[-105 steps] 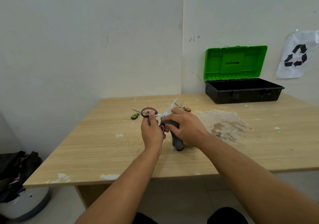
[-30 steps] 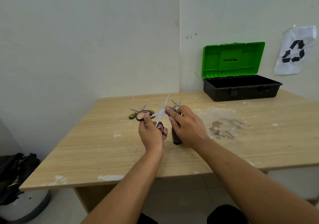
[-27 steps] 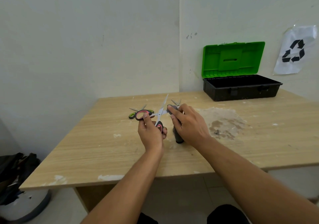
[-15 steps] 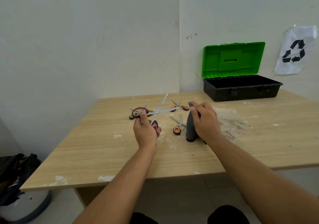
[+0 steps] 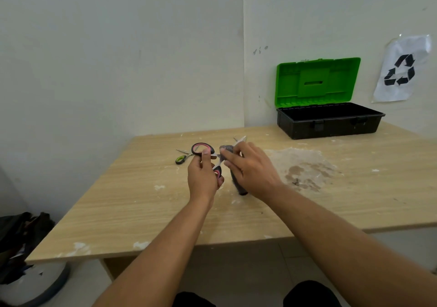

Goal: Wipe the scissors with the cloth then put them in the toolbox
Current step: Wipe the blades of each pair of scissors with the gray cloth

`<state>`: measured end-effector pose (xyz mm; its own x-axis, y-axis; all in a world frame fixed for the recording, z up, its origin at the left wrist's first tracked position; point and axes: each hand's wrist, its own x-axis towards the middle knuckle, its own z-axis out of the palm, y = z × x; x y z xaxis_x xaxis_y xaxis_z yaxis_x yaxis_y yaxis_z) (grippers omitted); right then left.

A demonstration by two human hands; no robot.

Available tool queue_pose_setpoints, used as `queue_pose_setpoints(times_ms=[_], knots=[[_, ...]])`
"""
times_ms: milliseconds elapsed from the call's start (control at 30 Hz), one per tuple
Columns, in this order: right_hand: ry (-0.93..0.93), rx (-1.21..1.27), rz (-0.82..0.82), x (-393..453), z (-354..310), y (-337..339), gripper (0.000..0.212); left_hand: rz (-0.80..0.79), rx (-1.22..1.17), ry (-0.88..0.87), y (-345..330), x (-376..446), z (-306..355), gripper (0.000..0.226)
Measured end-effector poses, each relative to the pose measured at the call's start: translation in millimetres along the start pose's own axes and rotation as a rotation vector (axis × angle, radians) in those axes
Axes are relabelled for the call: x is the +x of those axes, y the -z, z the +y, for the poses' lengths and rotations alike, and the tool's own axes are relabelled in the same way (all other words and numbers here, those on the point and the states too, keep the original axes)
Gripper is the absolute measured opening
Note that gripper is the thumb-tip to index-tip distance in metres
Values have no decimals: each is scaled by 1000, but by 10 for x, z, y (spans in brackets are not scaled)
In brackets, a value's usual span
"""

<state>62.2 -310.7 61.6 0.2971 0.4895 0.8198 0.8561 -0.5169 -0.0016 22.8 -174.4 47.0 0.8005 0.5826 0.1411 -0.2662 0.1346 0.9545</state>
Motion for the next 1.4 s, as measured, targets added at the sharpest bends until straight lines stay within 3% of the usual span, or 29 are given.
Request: queue_pose_setpoints(times_ms=[167,667,833,1100,1333,1400], knots=[[-1,-27,-51,-57,36,-9,35,2,3,8,19,-19,14,36],[-276,-15,-176,-71,524,76,42,-48,27,-1,126,-17,-30,39],[-752,324,-112,-142,718,70,37,-40,11,29,155,48,37,45],[-1114,801,-9,-223,728,242,31,-13,-41,17,67,51,34,37],[-1245,1187,-227,-164,560,364,35,23,-118,2,-23,30,42,40],[-1274,1150,-347,-170,522,347,28,29,-136,8,-51,21,64,40]])
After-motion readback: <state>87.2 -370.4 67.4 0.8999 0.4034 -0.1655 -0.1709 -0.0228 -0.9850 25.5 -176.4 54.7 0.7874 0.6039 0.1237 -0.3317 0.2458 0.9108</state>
